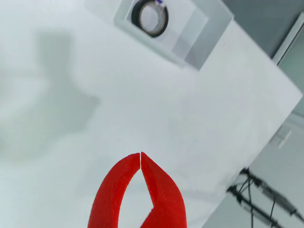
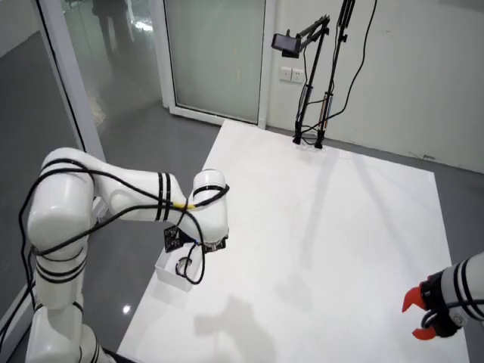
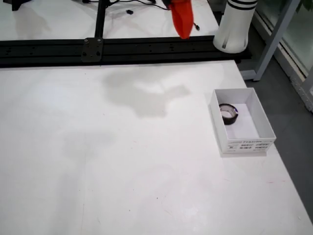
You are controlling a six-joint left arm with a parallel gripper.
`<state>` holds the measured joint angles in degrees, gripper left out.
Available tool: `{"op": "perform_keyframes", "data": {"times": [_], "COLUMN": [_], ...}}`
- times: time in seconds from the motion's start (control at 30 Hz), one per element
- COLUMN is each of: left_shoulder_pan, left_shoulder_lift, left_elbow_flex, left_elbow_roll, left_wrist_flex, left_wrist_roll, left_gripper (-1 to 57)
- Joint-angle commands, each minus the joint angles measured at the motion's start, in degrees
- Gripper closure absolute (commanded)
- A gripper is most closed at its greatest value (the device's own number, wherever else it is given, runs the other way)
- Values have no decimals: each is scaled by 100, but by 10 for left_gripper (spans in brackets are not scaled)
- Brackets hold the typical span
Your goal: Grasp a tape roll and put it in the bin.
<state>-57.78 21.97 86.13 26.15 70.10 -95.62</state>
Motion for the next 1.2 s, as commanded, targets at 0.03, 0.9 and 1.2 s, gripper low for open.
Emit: {"op": "perform_keyframes", "data": {"times": [0.03, 0.9, 1.2], "left_shoulder_pan": [-1349, -1631, -1499], "left_shoulder_lift": [-755, -1608, -1599], "left_elbow_flex": [-9, -211, -211], "left_elbow_roll": [-127, -1288, -1393], "left_wrist_flex": [100, 100, 109], "left_wrist_roll": [0, 0, 0], "left_gripper": [570, 570, 570]}}
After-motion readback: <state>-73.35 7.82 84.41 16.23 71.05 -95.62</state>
